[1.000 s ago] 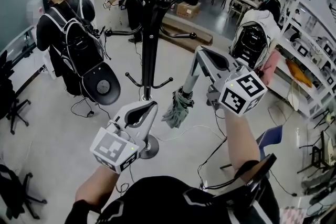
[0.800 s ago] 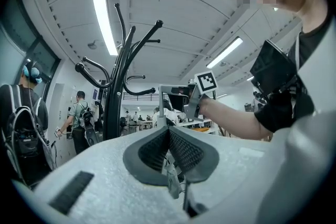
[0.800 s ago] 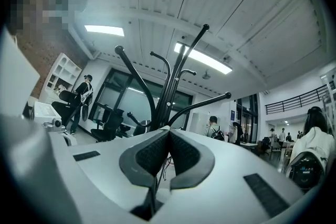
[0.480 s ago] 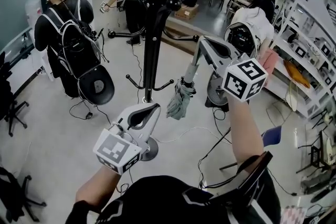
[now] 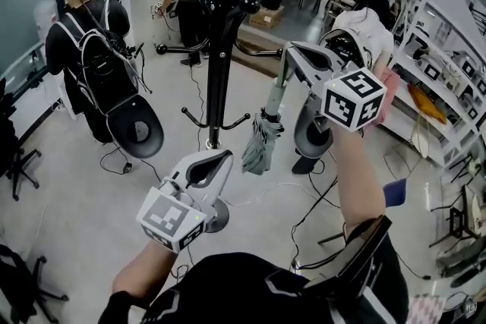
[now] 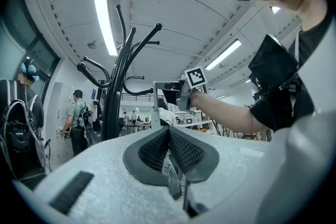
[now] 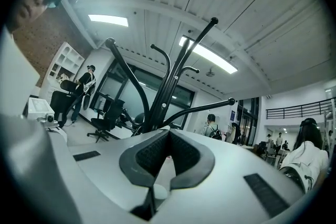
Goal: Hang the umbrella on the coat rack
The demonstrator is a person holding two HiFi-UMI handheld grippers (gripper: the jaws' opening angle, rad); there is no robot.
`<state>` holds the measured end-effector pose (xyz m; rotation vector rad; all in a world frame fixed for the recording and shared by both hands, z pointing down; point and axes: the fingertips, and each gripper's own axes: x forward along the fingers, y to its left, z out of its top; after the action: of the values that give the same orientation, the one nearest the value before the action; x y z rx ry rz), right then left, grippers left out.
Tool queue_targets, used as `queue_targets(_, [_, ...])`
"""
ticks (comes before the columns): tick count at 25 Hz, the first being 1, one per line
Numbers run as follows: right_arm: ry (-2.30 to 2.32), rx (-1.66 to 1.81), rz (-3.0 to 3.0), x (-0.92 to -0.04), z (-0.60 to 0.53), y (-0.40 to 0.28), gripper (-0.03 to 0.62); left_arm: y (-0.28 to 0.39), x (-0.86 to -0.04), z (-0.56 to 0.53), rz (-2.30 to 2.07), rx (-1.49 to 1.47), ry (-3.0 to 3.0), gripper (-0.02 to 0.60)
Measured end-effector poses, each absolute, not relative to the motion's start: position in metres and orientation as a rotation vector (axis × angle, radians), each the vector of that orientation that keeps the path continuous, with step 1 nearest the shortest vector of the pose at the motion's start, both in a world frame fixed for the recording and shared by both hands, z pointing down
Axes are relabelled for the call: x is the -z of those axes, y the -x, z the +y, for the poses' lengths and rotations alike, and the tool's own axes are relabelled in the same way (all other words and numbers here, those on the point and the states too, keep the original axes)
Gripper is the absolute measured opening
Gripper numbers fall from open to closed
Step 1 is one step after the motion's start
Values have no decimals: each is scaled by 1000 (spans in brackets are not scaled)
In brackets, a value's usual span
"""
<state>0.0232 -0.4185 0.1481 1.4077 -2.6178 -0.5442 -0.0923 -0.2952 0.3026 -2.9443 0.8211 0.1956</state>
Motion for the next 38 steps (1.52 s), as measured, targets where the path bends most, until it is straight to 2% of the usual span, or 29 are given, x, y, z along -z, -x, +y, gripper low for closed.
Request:
queue_targets(12, [-1400,525,-2614,-150,-435,-34,8,95,-306,-287,832,-194,2945,11])
queue_targets(32, [-1415,633,-2450,-151,-425,-8,8,83,-324,-289,784,-75,2981,11])
queue_targets(38, [-1318,561,-2464,-148,-426,-8,8,74,-319,-291,779,-56,2998,11])
